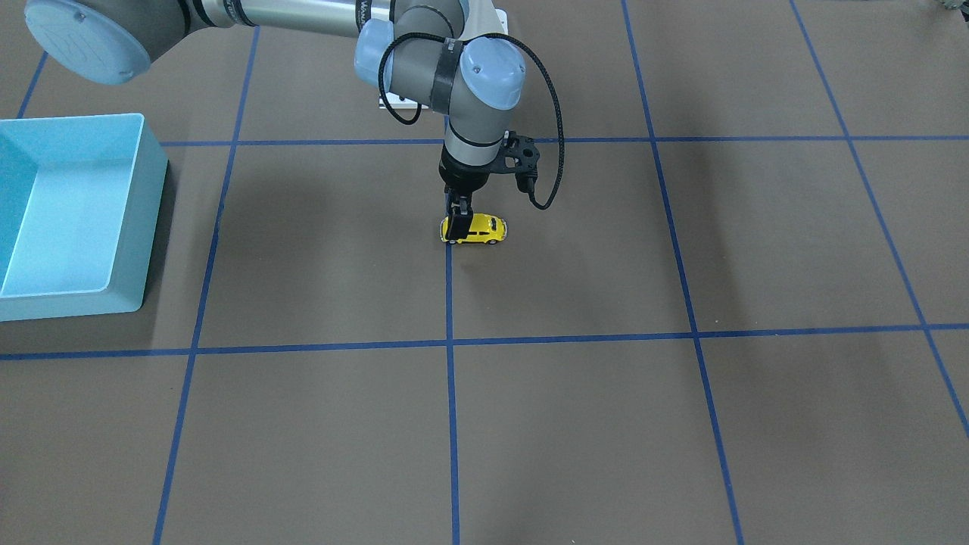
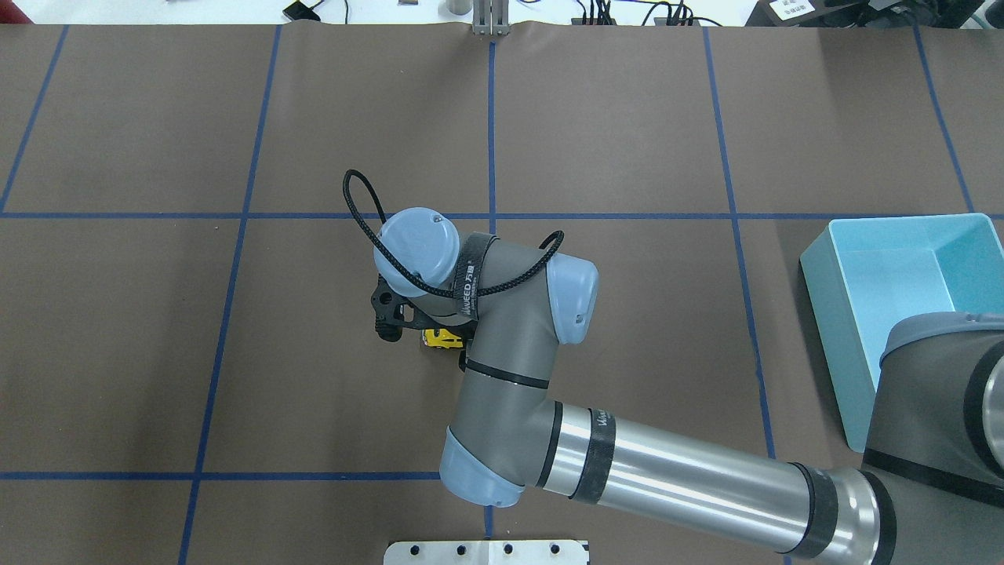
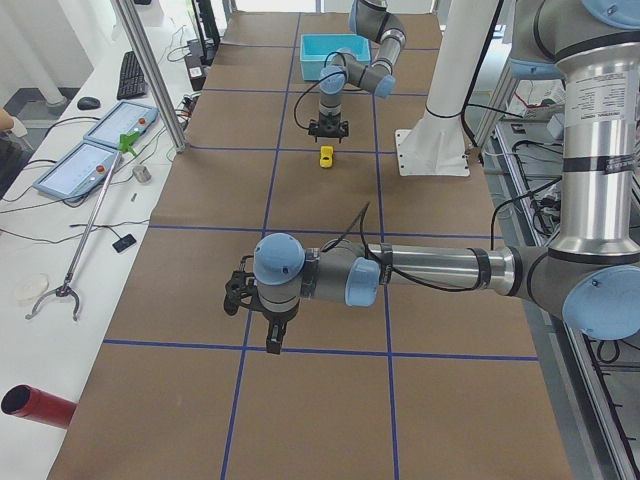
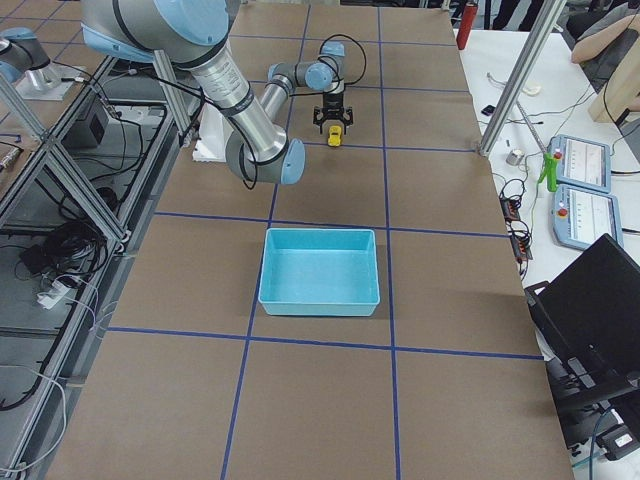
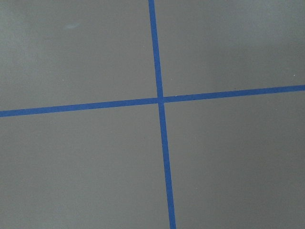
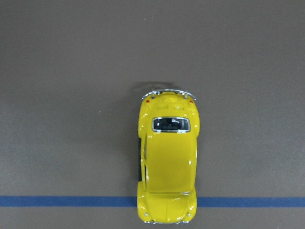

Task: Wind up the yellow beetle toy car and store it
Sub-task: 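Lower the right gripper and grasp the yellow car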

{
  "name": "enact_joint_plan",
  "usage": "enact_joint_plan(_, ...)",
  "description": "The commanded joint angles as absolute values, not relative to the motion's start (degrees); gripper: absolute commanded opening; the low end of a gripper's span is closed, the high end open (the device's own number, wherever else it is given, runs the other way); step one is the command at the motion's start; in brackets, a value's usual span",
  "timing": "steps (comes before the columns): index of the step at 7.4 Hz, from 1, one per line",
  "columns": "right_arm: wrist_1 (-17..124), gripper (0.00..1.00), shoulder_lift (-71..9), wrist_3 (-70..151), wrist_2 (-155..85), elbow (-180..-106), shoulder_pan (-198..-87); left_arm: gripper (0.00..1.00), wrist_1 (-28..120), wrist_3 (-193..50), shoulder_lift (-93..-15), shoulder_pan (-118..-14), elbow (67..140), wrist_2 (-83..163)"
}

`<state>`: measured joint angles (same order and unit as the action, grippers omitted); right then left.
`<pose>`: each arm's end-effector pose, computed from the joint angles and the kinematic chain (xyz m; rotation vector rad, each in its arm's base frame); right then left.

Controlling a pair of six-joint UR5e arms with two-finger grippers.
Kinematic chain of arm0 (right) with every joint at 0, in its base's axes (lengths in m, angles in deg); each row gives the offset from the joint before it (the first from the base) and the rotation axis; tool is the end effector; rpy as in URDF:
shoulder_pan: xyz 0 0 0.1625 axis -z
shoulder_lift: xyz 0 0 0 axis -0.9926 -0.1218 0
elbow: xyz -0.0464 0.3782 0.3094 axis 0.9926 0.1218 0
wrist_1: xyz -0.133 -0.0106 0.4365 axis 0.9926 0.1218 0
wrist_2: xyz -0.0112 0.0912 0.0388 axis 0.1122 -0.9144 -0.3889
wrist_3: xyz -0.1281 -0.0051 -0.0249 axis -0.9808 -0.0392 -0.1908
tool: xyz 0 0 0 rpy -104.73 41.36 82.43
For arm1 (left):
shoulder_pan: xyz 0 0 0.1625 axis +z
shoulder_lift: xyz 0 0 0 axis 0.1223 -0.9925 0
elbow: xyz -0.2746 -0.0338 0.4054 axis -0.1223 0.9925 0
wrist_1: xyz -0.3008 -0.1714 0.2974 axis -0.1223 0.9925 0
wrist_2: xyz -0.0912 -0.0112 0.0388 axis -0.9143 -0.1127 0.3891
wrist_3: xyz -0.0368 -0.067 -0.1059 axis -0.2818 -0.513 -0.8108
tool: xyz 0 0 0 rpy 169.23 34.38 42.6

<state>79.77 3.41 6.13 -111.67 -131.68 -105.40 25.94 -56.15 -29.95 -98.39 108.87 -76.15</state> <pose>-0.7492 -0.4291 0.1907 0.4905 -0.4260 -1.4986 -0.0486 -0.5085 0.7121 0.1415 0.8306 0.0463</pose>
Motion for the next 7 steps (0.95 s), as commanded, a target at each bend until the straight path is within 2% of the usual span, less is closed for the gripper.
enact_joint_plan(1,80.2,0.96,3.6,7.2,-110.8,-131.2,-104.9,0.99,25.9,-56.1,-30.0,-98.4,108.8,-76.2)
enact_joint_plan(7,79.6,0.95,3.9,8.4,-111.0,-128.2,-103.6,0.99,25.9,-56.1,-29.8,-98.4,108.7,-76.2)
